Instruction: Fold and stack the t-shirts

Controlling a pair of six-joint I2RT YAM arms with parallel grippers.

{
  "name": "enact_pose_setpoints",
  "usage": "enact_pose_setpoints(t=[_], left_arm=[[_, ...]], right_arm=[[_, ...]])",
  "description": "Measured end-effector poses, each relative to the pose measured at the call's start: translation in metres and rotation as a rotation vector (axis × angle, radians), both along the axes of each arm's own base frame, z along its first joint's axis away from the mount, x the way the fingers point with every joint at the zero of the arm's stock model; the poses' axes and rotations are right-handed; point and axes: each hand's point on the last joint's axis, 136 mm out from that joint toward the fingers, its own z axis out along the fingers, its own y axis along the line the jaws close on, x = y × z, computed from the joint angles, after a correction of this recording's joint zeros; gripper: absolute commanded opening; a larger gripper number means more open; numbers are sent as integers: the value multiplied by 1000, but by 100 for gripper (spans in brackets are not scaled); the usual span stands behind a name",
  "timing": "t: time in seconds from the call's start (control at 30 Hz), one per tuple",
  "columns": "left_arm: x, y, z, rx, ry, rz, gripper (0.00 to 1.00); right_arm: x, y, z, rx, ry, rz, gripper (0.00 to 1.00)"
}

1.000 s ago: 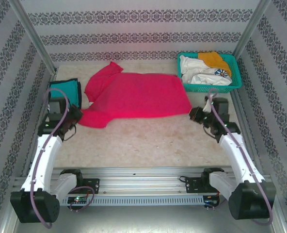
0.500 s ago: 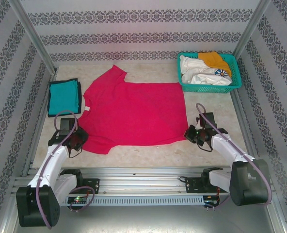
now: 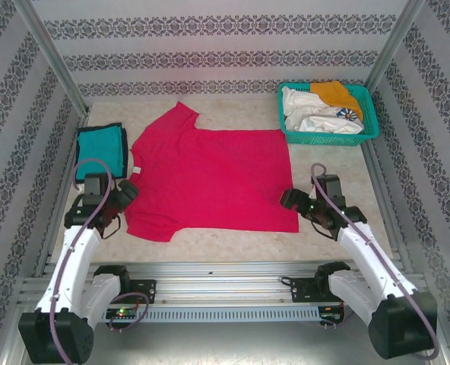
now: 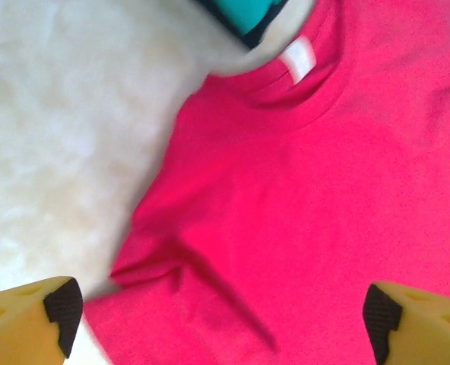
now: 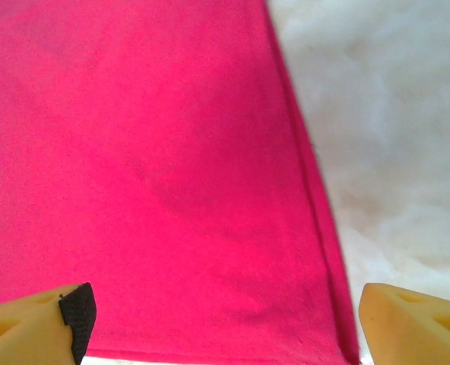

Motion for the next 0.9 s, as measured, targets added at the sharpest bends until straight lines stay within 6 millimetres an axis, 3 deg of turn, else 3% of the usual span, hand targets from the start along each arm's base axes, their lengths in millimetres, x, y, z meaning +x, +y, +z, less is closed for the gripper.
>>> enact_pose_setpoints(t=[0.13,0.27,0.37,0.57,0.7,0.9], left_arm=[[38,-22,-4,4,17,-100,100],[77,-48,-46,-57,113,-179,99],[92,-56,-74,-100,157,-197,99],[112,-65,-104,-145,194,-206,99],[134,-68,-101,-153,163,-209,99],[148,-70,-97,-159,143,-212,100]], right_arm=[[29,27,-6,-61,29,80,90],[62,56,-27,-103,92,130,89],[80,69,-43,-106,119,137,89],[98,72,-77,-124,191,126,89],[123,68,-74,-104,168,95,89],[160,56,-73,-61,148,46,90]])
